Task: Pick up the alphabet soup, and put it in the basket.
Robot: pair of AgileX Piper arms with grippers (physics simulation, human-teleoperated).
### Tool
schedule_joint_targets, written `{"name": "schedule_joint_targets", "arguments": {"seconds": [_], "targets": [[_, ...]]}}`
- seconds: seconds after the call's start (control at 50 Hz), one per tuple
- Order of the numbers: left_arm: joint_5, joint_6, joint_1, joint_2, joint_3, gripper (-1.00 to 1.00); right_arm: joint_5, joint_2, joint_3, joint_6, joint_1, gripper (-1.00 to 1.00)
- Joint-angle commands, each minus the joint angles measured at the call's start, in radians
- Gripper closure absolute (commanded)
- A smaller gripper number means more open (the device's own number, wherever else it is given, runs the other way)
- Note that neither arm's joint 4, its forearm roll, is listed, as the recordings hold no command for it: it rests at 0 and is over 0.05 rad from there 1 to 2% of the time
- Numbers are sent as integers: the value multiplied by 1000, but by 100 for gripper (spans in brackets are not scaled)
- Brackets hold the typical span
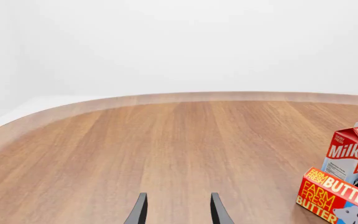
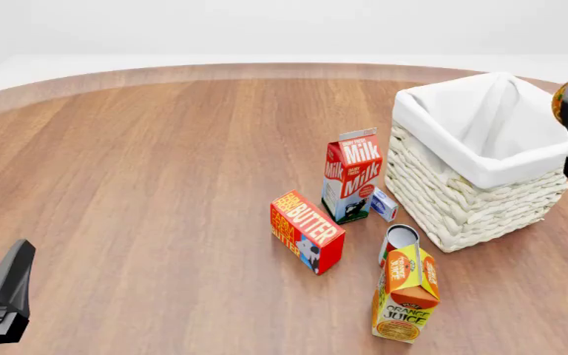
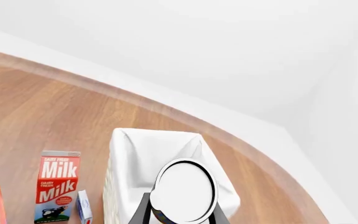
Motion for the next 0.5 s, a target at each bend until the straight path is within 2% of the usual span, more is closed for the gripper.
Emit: {"name": "schedule_joint_targets", "arguments": {"seconds": [0.02, 0.4, 0.5], "targets": [[0, 0, 0, 0, 0, -100, -26, 67, -44, 34, -6, 100], [0, 0, 0, 0, 0, -100, -66, 187, -89, 56, -22, 100], [0, 0, 0, 0, 0, -100, -76, 216, -103, 45, -14, 100]]}}
